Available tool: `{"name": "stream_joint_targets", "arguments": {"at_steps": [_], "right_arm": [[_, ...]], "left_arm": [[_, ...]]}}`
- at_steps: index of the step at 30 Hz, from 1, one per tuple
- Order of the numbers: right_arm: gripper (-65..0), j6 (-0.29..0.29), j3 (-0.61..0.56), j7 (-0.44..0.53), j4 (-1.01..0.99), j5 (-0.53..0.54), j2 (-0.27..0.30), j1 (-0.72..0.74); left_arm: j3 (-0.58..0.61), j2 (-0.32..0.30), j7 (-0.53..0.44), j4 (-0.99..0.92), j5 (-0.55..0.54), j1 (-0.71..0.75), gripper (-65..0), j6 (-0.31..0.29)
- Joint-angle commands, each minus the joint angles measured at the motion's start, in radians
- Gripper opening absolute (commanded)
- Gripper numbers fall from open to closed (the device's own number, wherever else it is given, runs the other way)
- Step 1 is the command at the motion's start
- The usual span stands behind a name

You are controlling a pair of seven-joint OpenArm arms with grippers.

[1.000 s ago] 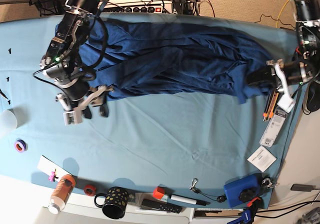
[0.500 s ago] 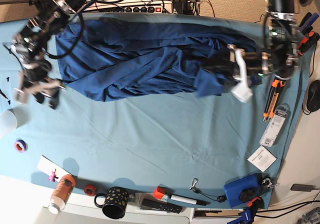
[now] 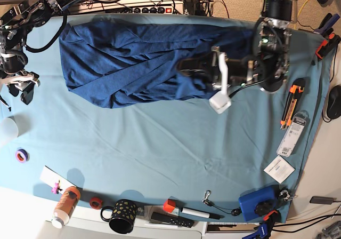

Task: Layout the t-shirt on the table in an organized manner, then fold the t-shirt properly
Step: 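Fold the hem end with the left gripper toward the right gripper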

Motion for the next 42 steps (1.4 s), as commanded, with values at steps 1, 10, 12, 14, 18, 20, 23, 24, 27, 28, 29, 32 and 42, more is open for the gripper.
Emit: {"name": "stream_joint_targets", "arguments": {"at_steps": [1, 10, 12, 14, 18, 20, 23, 24, 27, 28, 29, 32, 42], "right_arm": [[-32.4, 0.007, 0.001, 0.031, 0.017, 0.026, 0.016, 0.010], [-32.4, 0.010, -0.001, 0.031, 0.017, 0.027, 0.014, 0.010], [-32.4, 0.010, -0.001, 0.031, 0.017, 0.027, 0.014, 0.010], [-32.4, 0.010, -0.001, 0.030, 0.017, 0.027, 0.014, 0.010], [-32.4, 0.010, -0.001, 0.030, 0.017, 0.027, 0.014, 0.009], [-32.4, 0.010, -0.001, 0.030, 0.017, 0.027, 0.014, 0.010], [-32.4, 0.010, -0.001, 0.030, 0.017, 0.027, 0.014, 0.010], [-32.4, 0.010, -0.001, 0.030, 0.017, 0.027, 0.014, 0.010], [-32.4, 0.010, -0.001, 0.030, 0.017, 0.027, 0.014, 0.010], [-32.4, 0.010, -0.001, 0.030, 0.017, 0.027, 0.014, 0.009], [-32.4, 0.010, -0.001, 0.030, 0.017, 0.027, 0.014, 0.009], [-32.4, 0.010, -0.001, 0.030, 0.017, 0.027, 0.014, 0.009], [-32.4, 0.010, -0.001, 0.027, 0.017, 0.027, 0.014, 0.009]], "left_arm": [[0.005, 0.005, -0.028, 0.015, -0.003, -0.024, -65.0, -0.001], [0.061, 0.062, -0.053, 0.015, 0.043, -0.032, -65.0, -0.001], [0.074, 0.071, -0.053, 0.015, 0.056, -0.032, -65.0, -0.001], [0.086, 0.071, -0.053, 0.015, 0.059, -0.032, -65.0, -0.001], [0.089, 0.070, -0.053, 0.015, 0.059, -0.032, -60.4, -0.001], [0.089, 0.071, -0.053, 0.015, 0.059, -0.032, -41.4, -0.001], [0.089, 0.070, -0.069, 0.015, 0.059, -0.032, -32.5, -0.001], [0.089, 0.071, -0.074, 0.015, 0.059, -0.032, -32.5, -0.001], [0.089, 0.070, -0.076, 0.015, 0.058, -0.032, -32.6, -0.001], [0.089, 0.070, -0.075, 0.015, 0.055, -0.032, -32.6, -0.001], [0.089, 0.070, -0.075, 0.015, 0.047, -0.032, -32.6, -0.001], [0.087, 0.061, -0.064, 0.016, -0.013, -0.032, -36.1, -0.001], [-0.059, 0.050, 0.000, 0.016, -0.026, -0.035, -65.0, -0.001]]}}
